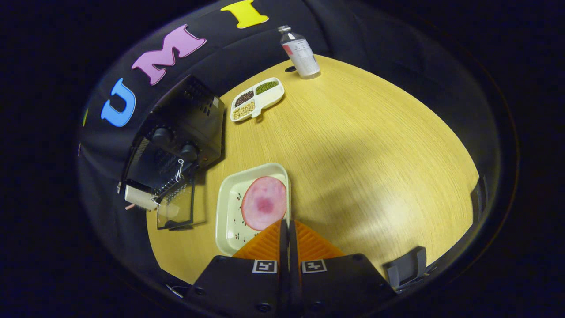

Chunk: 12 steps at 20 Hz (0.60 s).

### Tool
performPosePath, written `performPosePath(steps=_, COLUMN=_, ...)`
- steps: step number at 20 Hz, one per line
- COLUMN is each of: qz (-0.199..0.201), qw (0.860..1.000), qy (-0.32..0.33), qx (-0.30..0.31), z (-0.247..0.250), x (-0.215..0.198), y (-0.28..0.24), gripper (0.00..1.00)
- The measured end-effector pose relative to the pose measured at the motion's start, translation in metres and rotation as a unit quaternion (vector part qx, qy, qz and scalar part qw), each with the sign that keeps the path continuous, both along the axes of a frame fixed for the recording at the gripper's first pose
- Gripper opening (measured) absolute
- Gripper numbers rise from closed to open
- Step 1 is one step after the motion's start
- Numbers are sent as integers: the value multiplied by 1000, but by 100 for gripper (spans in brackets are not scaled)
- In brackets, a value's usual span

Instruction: Open the toaster oven, put the food inside, and close the toaster oven door.

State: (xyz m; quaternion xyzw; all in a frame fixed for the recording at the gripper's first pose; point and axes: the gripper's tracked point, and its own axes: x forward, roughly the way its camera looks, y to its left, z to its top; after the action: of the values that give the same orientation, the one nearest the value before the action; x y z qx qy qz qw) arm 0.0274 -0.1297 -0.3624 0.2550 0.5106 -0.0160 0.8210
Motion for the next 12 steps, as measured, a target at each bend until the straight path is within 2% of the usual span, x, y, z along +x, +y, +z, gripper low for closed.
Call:
performPosePath(steps=7, qz=-143, qw=989, qy=-23, qx=41, z=43, x=-32, y=10, gripper=6)
performPosePath(steps=12, qz=-204, qw=975, qy=-46, qx=73, z=80, x=-54, y=30, gripper=6)
